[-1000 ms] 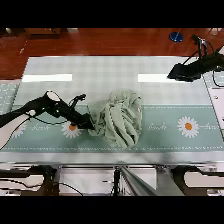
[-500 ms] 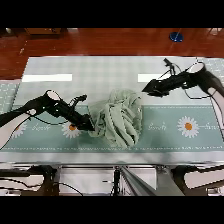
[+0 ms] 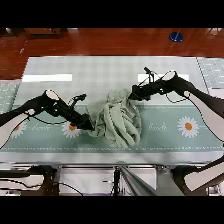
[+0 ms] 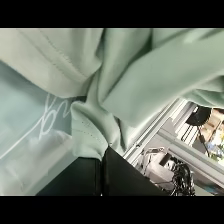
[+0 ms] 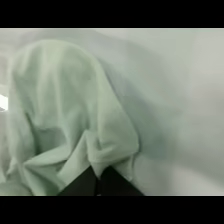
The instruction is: Fold the shirts.
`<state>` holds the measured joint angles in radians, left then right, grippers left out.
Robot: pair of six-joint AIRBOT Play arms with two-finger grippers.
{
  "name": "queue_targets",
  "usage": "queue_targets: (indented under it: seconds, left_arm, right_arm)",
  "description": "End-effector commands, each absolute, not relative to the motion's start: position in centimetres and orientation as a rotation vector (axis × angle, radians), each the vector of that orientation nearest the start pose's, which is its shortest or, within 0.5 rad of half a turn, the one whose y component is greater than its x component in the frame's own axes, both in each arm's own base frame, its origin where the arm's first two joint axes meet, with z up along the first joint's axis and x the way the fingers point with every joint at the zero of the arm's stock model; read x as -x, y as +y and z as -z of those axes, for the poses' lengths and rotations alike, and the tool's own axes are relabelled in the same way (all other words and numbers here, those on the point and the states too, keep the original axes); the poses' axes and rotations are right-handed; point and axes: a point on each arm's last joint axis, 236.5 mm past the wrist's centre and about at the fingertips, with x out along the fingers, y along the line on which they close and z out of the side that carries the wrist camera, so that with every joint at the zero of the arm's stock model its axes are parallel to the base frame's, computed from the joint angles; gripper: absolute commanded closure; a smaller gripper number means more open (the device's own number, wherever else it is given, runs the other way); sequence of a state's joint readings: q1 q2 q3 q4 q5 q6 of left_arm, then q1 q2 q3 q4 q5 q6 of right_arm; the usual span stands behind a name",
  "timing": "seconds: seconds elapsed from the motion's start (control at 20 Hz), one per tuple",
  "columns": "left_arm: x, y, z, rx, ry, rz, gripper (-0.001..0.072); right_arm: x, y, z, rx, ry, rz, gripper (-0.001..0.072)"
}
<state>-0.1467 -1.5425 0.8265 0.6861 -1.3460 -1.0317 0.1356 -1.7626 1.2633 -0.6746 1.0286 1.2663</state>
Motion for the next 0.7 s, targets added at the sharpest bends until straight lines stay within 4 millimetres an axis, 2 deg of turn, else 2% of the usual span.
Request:
queue_targets:
  seconds: [0.0, 0.05, 0.15, 0.25, 0.35, 0.45, 0.55, 0.6, 0.65]
  left_arm:
    - [-25.3, -20.4, 5.7, 0.51, 1.619, 0.893, 0.0688]
    - [-26.8, -19.8, 3.8, 0.498, 1.541, 0.886, 0.0688]
    - [-30.3, -18.2, -2.0, 0.446, 1.331, 0.868, 0.0688]
    - [-33.1, -15.9, -10.3, 0.369, 1.076, 0.825, 0.0688]
    - [-34.3, -13.0, -20.7, 0.25, 0.779, 0.754, 0.0688]
    - [-33.4, -10.1, -31.3, 0.129, 0.485, 0.641, 0.0688]
    - [-30.5, -7.8, -40.6, 0.021, 0.219, 0.505, 0.0688]
    - [-28.8, -7.2, -44.0, -0.02, 0.124, 0.45, 0.0688]
    - [-27.1, -7.1, -46.4, -0.043, 0.056, 0.411, 0.0688]
  right_arm:
    - [-43.3, 20.2, 2.3, -0.58, 1.296, -0.668, 0.0685]
    - [-44.2, 18.8, -1.2, -0.559, 1.216, -0.67, 0.0686]
    - [-45.9, 15.6, -9.3, -0.519, 1.011, -0.646, 0.0686]
    - [-46.0, 12.3, -18.4, -0.465, 0.79, -0.611, 0.0686]
    - [-44.4, 9.3, -27.0, -0.4, 0.586, -0.558, 0.0686]
    - [-41.6, 6.4, -34.0, -0.326, 0.425, -0.467, 0.0686]
    - [-38.1, 3.9, -39.2, -0.251, 0.305, -0.356, 0.0686]
    - [-36.3, 3.1, -41.2, -0.217, 0.262, -0.308, 0.0686]
    - [-34.3, 2.7, -42.8, -0.186, 0.23, -0.273, 0.0686]
